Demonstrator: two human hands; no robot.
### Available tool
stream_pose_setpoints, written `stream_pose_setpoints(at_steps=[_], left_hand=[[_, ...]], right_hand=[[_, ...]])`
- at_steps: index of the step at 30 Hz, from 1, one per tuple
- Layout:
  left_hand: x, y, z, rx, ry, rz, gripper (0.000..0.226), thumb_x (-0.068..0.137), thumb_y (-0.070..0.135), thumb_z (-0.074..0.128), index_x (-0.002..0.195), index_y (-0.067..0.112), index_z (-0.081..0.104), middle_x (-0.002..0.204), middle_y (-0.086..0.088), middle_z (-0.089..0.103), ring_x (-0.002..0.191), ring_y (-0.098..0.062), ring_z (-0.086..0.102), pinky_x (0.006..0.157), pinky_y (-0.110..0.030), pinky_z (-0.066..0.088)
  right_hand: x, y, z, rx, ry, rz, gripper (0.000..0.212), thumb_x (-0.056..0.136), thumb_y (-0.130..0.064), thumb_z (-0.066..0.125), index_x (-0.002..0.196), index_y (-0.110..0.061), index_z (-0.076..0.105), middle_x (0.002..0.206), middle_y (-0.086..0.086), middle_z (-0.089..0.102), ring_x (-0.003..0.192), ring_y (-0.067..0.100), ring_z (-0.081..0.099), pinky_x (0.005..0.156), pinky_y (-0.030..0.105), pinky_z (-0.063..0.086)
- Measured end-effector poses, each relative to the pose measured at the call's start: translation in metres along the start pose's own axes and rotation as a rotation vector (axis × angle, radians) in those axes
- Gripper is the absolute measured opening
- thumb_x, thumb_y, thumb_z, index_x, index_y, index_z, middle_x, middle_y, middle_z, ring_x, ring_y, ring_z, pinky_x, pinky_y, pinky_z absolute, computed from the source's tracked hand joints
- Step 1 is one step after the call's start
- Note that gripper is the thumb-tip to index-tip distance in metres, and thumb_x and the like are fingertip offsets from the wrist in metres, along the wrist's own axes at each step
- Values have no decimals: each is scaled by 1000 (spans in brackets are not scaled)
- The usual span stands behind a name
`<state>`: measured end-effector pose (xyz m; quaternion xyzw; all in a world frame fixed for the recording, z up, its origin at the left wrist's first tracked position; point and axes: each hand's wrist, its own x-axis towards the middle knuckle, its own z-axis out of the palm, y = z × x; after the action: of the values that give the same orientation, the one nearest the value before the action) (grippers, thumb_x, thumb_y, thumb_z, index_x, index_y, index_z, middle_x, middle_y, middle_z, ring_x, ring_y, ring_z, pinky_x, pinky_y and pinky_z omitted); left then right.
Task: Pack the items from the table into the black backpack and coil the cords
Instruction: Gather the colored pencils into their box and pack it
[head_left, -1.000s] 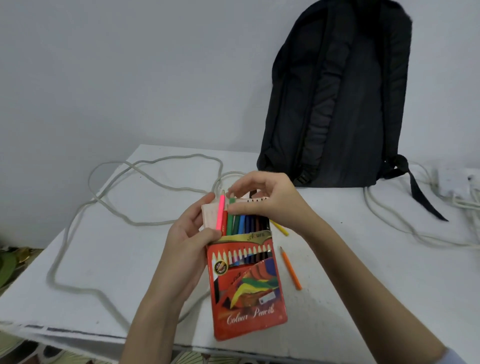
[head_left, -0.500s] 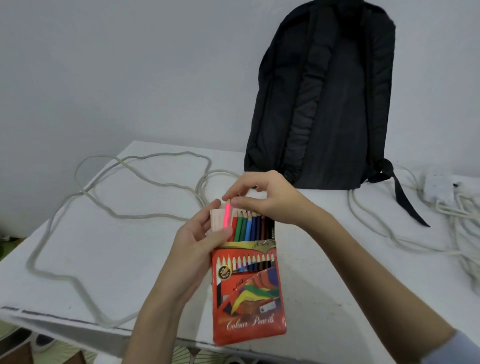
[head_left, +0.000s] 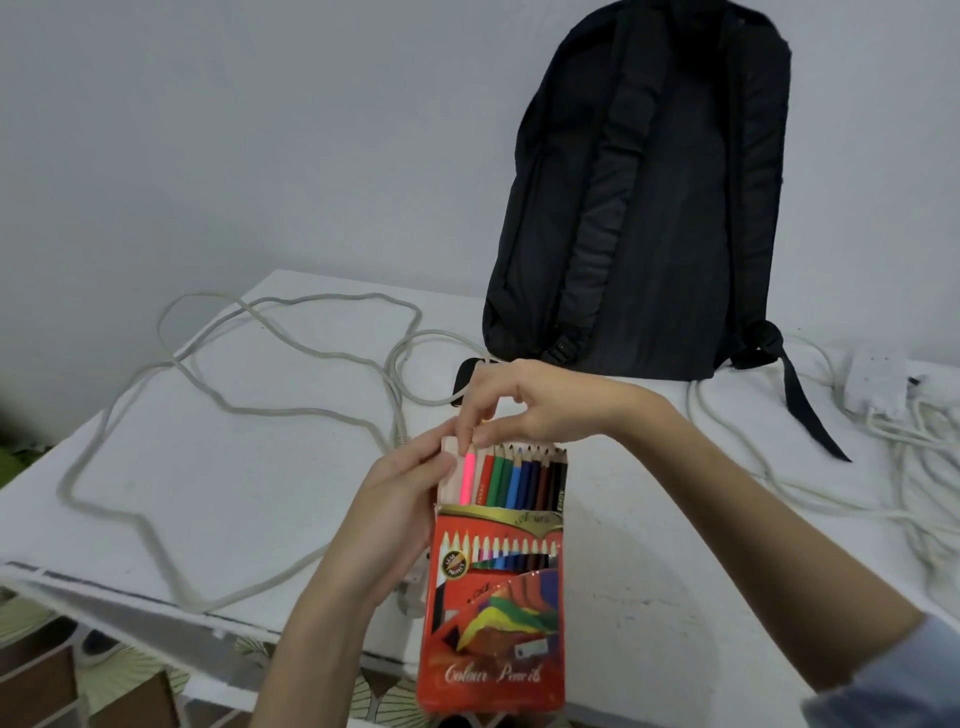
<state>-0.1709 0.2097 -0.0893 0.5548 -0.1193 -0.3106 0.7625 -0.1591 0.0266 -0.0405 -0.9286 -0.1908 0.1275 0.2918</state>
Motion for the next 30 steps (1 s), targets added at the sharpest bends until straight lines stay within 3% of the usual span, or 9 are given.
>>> stream_pose_setpoints(at_steps=[3,6,8,10,12,16,20,26,30], left_hand=[[1,2,-6,-1,101,11,31,96,4,41,120,13,57,92,-6,74,80,-20,70,63,-27,56],[2,4,-18,15,244,33,43,93,-7,41,130,11,50,89,-8,71,69,-16,69,56,-26,54],[2,4,-25,14,324,50,47,91,-12,40,135,6,46,93,-11,67,63,-13,68,50,-23,54],[2,4,-30,28,374,62,49,91,-12,40,137,5,43,97,-12,65,60,-12,68,46,-22,53],[3,3,-34,60,403,67,49,92,-11,41,137,7,43,103,-13,64,60,-13,68,43,-22,52],[5,3,-33,119,450,75,49,93,-8,43,138,10,44,117,-14,61,62,-12,69,45,-23,53],[4,1,-33,143,464,74,50,93,-6,44,139,12,43,117,-10,61,66,-13,69,46,-23,54],[2,4,-30,37,441,62,50,91,-11,32,134,10,47,100,-3,65,68,-14,68,46,-23,50],[3,7,-32,-102,391,43,45,92,-3,30,132,8,49,103,-9,68,76,-18,68,49,-22,52]], right_hand=[[-3,2,-3,71,161,16,19,92,-15,57,105,-22,68,108,-2,61,96,6,56,78,12,44],[-10,9,-8,215,373,41,22,93,-11,55,110,-20,66,103,4,65,89,16,62,78,19,52],[-13,19,-9,234,458,133,20,92,-12,55,107,-21,65,97,3,66,79,16,64,67,16,52],[-15,29,-3,192,460,286,15,92,-13,55,100,-21,64,91,2,66,68,10,61,52,10,43],[-14,35,10,151,357,476,4,91,-20,57,94,-21,59,88,2,65,62,9,59,49,15,39],[-4,37,55,142,169,625,30,81,-36,70,94,-19,49,86,-1,57,71,12,59,58,23,48],[2,36,85,84,133,634,43,73,-27,78,98,-21,44,97,1,57,88,17,60,72,31,54],[2,38,76,121,217,704,33,90,-15,57,121,-13,46,115,9,53,95,22,57,69,30,53],[12,43,61,168,490,687,28,92,-12,48,119,-5,54,117,12,56,91,20,54,76,29,47]])
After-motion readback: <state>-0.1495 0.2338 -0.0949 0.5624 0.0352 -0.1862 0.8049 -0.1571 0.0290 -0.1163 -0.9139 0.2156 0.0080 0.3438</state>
